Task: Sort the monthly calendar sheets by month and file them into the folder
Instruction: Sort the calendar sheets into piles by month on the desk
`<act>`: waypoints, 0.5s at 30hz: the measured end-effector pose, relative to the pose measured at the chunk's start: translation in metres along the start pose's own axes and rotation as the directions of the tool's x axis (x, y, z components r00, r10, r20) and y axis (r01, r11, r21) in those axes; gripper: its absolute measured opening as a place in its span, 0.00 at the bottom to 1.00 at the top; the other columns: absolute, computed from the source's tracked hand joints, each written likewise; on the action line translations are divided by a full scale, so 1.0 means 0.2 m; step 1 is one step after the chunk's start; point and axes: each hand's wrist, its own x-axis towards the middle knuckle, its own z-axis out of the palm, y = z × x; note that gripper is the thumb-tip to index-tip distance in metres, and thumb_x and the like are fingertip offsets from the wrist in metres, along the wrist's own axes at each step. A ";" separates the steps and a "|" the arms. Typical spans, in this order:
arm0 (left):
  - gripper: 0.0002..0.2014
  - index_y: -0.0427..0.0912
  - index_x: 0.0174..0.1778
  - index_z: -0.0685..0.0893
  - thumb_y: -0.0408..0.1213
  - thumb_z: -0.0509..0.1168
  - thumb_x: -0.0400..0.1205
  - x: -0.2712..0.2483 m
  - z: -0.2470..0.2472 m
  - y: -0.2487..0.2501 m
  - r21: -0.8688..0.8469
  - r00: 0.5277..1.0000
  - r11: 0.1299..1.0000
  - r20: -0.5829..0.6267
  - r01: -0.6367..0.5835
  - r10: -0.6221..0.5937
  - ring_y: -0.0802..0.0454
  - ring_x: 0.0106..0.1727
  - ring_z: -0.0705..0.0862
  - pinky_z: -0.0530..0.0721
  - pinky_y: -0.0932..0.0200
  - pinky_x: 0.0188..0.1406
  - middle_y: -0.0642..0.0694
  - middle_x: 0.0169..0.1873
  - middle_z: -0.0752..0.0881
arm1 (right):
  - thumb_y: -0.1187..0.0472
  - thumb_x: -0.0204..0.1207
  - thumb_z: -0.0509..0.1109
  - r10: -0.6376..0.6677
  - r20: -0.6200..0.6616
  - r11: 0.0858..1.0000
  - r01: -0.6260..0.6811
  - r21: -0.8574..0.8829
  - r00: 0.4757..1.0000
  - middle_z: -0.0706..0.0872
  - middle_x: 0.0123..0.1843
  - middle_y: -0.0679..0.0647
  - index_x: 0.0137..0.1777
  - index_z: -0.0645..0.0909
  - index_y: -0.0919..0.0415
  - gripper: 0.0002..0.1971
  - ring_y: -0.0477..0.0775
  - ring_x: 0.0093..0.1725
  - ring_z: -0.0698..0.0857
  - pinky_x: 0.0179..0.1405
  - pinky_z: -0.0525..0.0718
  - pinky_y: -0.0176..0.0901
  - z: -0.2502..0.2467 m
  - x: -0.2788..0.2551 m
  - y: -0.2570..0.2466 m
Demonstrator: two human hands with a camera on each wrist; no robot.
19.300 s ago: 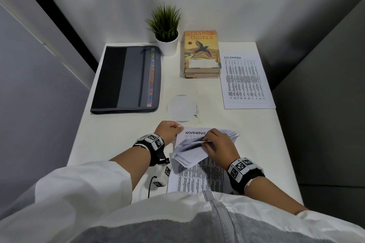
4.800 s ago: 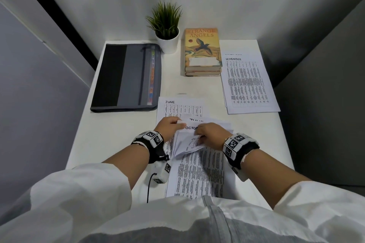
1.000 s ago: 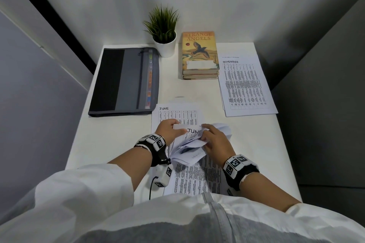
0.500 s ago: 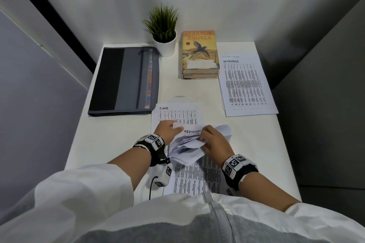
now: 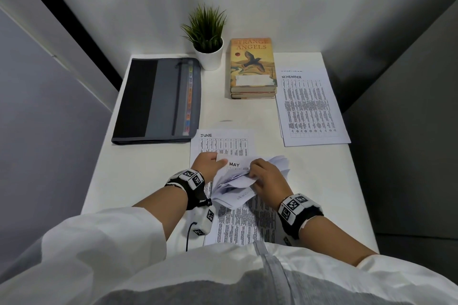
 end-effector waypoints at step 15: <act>0.15 0.41 0.31 0.76 0.43 0.67 0.82 -0.01 0.01 0.00 -0.019 1.000 1.000 0.005 0.013 -0.013 0.51 0.25 0.69 0.65 0.63 0.24 0.45 0.26 0.73 | 0.73 0.62 0.74 0.021 -0.008 1.000 -0.021 -0.011 1.000 0.82 0.50 0.54 0.42 0.80 0.61 0.11 0.58 0.44 0.82 0.38 0.81 0.48 0.00 -0.02 0.02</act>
